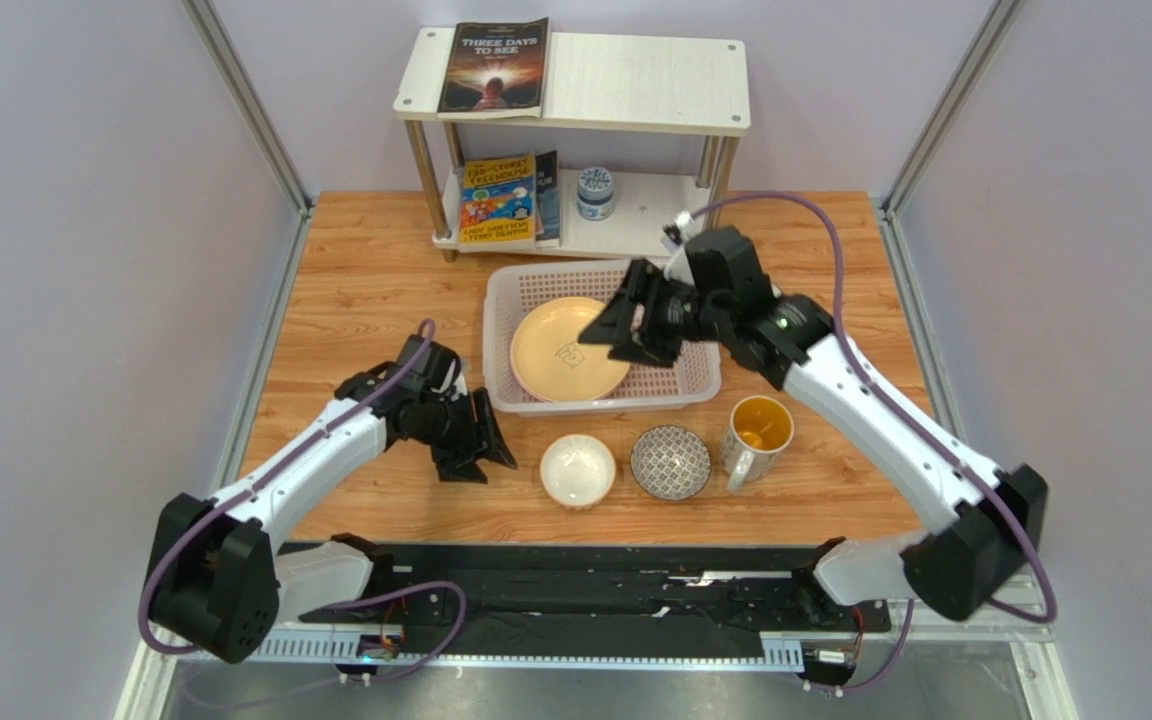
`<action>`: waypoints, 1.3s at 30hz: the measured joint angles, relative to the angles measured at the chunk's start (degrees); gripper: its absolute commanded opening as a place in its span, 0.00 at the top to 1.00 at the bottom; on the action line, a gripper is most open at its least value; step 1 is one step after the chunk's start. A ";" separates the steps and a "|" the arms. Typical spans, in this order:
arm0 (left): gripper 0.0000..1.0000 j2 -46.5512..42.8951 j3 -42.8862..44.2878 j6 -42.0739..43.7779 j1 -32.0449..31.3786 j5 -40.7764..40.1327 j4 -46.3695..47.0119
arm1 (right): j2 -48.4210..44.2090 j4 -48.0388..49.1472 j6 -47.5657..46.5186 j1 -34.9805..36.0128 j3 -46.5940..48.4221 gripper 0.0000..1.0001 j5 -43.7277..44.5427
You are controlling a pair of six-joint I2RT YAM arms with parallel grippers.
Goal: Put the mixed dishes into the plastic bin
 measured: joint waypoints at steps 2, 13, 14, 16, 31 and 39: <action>0.38 2.03 0.13 -1.33 -2.12 -0.92 2.80 | -6.23 -2.45 0.02 1.18 -7.39 0.38 1.95; 0.40 17.51 7.15 -5.84 -15.58 -7.54 9.27 | -28.20 -10.73 4.02 5.53 -31.58 0.39 6.25; 0.41 17.55 7.15 -6.05 -15.65 -8.46 9.60 | -29.59 -11.06 4.35 5.68 -32.02 0.39 6.51; 0.43 17.55 7.15 -6.25 -15.65 -9.53 9.66 | -30.71 -11.28 4.79 6.05 -32.68 0.39 6.71; 0.96 18.45 7.28 -10.32 -22.93 -14.86 9.09 | -27.56 -6.84 9.64 13.35 -38.86 0.36 9.40; 1.00 11.74 5.42 -10.32 -23.04 -17.40 3.37 | -19.45 -2.12 13.18 20.83 -40.04 0.32 14.86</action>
